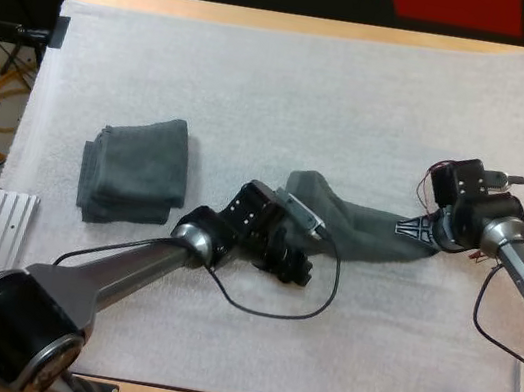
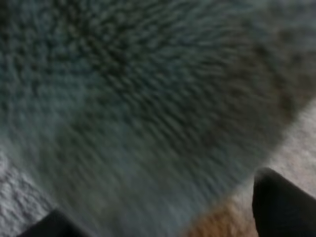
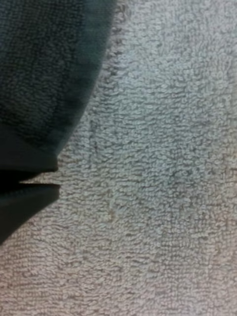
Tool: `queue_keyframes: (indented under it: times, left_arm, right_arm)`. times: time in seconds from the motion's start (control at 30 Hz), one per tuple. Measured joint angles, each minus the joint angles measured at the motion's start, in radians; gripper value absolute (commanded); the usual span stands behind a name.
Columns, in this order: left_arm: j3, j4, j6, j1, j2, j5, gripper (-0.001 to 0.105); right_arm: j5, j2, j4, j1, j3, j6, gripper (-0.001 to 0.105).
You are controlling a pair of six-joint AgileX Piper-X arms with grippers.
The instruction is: Pick towel from pile fold and stack
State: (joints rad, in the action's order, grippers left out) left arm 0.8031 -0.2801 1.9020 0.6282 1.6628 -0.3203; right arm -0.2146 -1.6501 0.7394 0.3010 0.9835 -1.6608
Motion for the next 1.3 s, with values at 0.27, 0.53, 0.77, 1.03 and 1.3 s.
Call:
queue_keyframes:
  times: [0.27, 0.53, 0.77, 1.03, 1.3]
  left_arm:
    - [0.037, 0.021, 0.001, 0.000, 0.034, 0.000, 0.024]
    - [0.053, -0.126, -0.010, 0.000, -0.006, -0.011, 0.000]
    - [0.057, -0.201, -0.031, -0.010, -0.330, -0.064, 0.000]
    - [0.086, -0.270, 0.091, -0.138, -0.656, -0.257, 0.000]
    - [0.086, -0.371, 0.110, -0.149, -0.762, -0.302, 0.000]
  right_arm:
    - [0.008, 0.000, 0.000, 0.000, 0.000, 0.000, 0.000]
    - [0.010, 0.024, 0.019, 0.000, 0.000, 0.000, 0.000]
    - [0.012, 0.218, 0.034, 0.000, 0.000, -0.014, 0.000]
    - [0.201, 0.543, 0.130, 0.009, 0.000, -0.006, 0.000]
    - [0.273, 0.762, 0.151, 0.166, 0.000, 0.103, 0.000]
